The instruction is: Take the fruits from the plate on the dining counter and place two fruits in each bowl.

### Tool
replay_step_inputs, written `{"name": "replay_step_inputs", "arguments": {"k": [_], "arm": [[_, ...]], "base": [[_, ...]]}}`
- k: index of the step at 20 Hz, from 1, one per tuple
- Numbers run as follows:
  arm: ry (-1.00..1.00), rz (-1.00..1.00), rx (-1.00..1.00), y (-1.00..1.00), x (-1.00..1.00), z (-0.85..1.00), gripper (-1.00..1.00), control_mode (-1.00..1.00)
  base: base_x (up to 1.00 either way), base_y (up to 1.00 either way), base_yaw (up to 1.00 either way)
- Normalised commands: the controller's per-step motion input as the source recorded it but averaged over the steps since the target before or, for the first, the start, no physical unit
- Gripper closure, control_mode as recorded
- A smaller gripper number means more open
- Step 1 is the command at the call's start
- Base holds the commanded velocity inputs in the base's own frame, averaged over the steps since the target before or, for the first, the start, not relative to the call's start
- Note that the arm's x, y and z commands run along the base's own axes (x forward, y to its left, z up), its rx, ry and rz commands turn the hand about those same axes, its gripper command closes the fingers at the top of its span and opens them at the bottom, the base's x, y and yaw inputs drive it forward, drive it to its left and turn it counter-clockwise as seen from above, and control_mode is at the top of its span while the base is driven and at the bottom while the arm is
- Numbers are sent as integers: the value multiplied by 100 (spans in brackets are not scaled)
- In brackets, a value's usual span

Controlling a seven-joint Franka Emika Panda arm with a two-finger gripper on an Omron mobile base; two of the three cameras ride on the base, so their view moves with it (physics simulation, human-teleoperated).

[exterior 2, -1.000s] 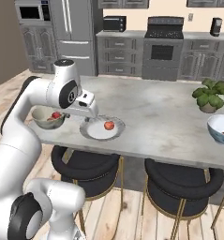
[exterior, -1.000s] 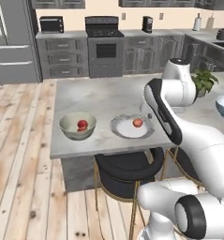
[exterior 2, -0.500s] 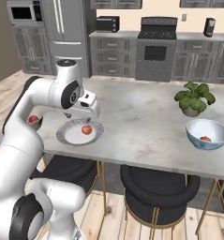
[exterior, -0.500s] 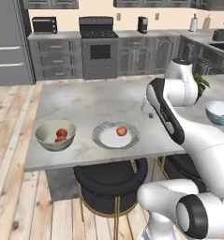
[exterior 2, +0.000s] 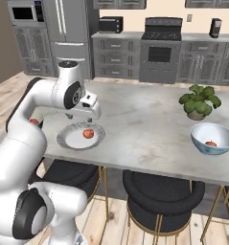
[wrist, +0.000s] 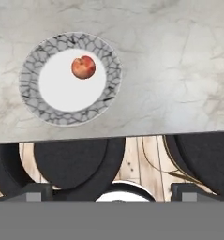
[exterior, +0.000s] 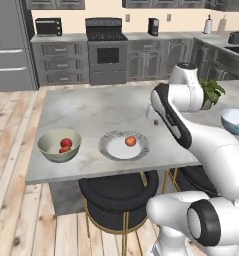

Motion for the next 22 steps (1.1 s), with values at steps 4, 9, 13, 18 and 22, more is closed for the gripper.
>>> {"name": "replay_step_inputs", "arguments": {"k": [4, 9, 13, 18, 22], "arm": [[7, 0, -2, 68, 100, -39, -100, -100], [8, 0, -2, 65, 100, -56, -100, -100], [2, 0, 0, 6, 85, -56, -100, -100], [0, 0, 2, -7, 76, -70, -100, -100], [0, 0, 0, 0, 69, -77, -100, -100]], "base": [[0, 0, 0], [0, 0, 0], [0, 0, 0], [0, 0, 0], [0, 0, 0]]}}
